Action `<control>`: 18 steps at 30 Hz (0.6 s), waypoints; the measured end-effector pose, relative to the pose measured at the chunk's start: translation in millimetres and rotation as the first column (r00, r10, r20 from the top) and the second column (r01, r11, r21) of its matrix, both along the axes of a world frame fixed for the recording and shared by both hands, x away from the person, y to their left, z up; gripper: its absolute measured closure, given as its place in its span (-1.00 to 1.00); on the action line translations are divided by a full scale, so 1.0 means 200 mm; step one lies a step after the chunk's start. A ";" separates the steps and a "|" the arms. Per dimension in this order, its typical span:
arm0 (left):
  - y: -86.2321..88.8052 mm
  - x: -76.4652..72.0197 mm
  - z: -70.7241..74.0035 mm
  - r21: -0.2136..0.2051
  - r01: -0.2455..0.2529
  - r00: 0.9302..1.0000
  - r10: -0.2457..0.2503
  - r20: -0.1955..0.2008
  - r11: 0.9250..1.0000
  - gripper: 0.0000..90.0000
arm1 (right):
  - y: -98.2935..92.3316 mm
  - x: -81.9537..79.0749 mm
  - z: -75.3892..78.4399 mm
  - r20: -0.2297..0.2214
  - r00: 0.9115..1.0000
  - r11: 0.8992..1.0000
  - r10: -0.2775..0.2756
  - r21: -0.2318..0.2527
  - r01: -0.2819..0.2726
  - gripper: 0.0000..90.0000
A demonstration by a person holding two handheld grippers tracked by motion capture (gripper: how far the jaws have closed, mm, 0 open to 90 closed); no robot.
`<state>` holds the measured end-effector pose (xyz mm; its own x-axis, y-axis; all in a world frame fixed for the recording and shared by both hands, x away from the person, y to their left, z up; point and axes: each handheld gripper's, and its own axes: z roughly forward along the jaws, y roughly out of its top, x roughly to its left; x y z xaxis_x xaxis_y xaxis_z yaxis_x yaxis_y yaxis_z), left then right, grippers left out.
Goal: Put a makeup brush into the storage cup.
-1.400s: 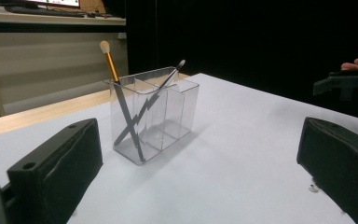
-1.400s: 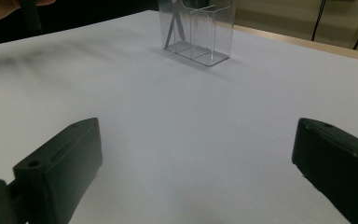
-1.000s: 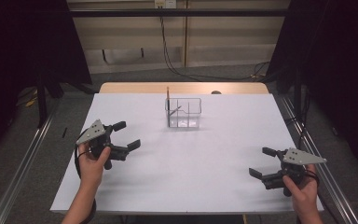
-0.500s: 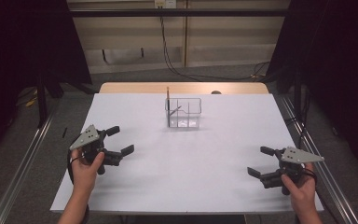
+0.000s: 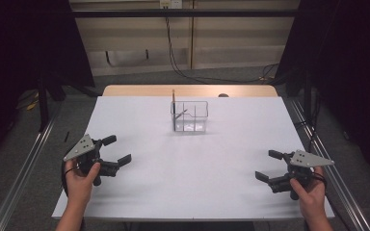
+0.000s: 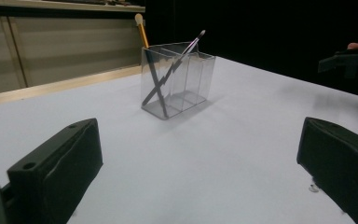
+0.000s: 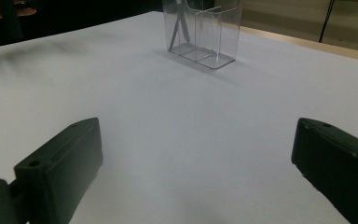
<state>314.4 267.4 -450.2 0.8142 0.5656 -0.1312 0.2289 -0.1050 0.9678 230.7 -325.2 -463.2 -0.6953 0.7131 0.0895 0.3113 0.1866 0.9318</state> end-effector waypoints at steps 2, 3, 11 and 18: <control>0.02 -0.01 -0.01 0.008 -0.007 1.000 0.007 -0.003 1.000 -1.00 | 0.00 0.00 0.00 0.000 1.000 1.000 0.006 -0.002 -0.006 -0.96; 0.03 -0.01 -0.01 0.007 -0.009 1.000 0.009 -0.007 1.000 -1.00 | 0.01 0.00 0.00 0.001 1.000 1.000 0.006 -0.002 -0.006 -0.96; 0.08 -0.05 -0.02 0.014 -0.023 1.000 0.023 -0.007 1.000 -1.00 | 0.00 0.00 0.00 0.000 1.000 1.000 0.006 0.001 -0.006 -0.96; 0.10 -0.07 -0.03 0.018 -0.028 1.000 0.028 -0.006 0.999 -1.00 | -0.01 0.00 0.00 0.006 1.000 1.000 -0.005 0.005 0.005 -0.96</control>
